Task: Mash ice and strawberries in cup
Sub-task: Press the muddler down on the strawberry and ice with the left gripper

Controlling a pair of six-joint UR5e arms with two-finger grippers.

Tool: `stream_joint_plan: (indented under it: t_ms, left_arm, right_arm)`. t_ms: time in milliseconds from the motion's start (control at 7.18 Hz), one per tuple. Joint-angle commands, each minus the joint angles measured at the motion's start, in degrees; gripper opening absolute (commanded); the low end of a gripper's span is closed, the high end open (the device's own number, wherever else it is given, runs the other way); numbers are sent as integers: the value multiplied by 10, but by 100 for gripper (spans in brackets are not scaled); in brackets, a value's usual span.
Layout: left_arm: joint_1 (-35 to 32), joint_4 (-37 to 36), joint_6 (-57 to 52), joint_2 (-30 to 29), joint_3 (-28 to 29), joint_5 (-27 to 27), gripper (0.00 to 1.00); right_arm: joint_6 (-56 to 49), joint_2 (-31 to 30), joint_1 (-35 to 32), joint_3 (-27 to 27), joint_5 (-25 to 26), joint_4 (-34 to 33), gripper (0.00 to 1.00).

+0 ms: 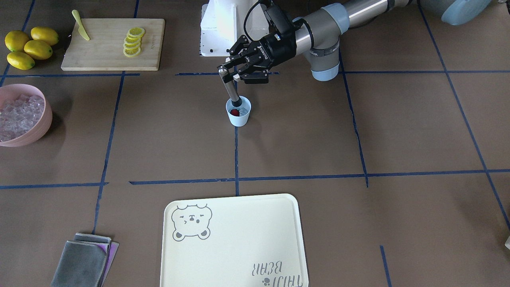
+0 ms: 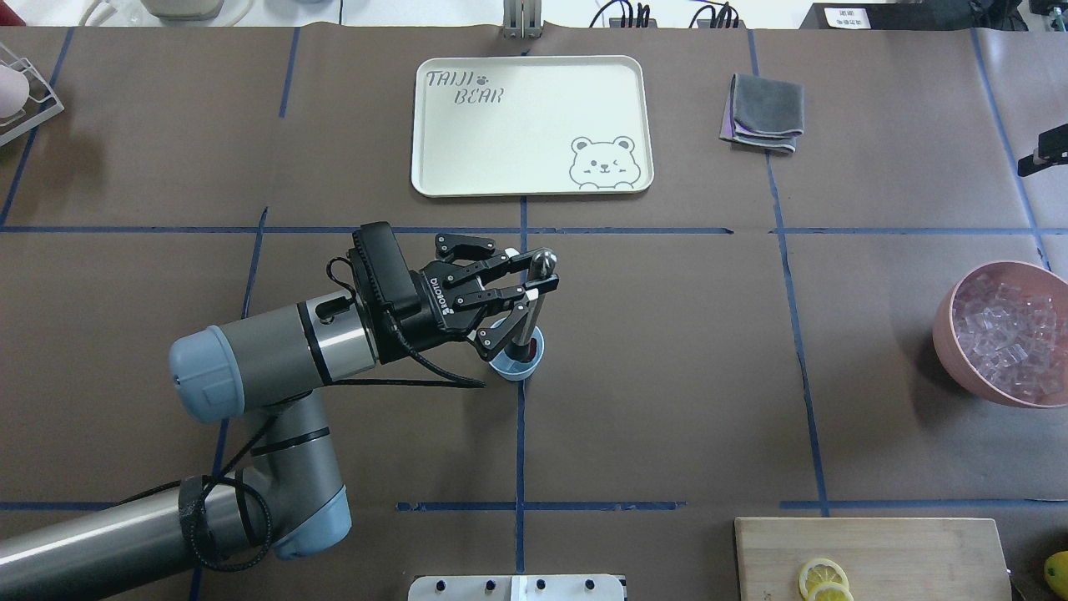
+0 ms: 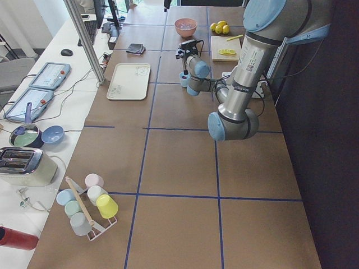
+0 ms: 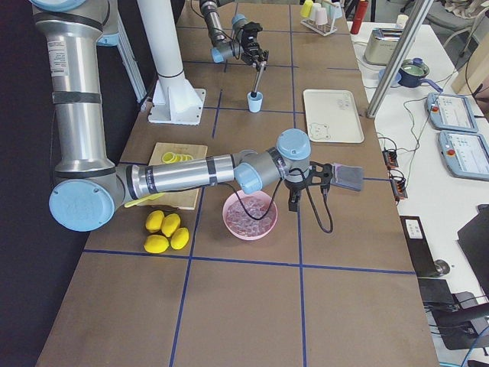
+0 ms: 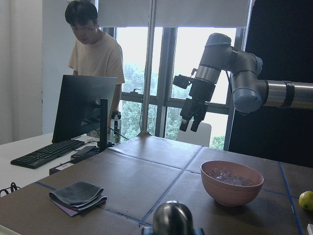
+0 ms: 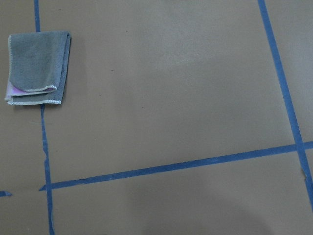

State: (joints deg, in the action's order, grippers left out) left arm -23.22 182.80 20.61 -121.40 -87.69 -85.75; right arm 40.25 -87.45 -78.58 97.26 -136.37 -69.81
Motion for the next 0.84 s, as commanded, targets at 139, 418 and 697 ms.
stream_joint_plan:
  t_ms: [139, 418, 697]
  left_arm:
    - [0, 2, -4, -2, 26, 1, 2]
    - [0, 2, -4, -5, 38, 1, 3]
    - [1, 2, -4, -3, 38, 1, 2]
  right_arm:
    - [0, 0, 0, -1, 0, 0, 100]
    - [0, 0, 0, -3, 0, 0, 100]
    - [0, 0, 0, -4, 0, 0, 100]
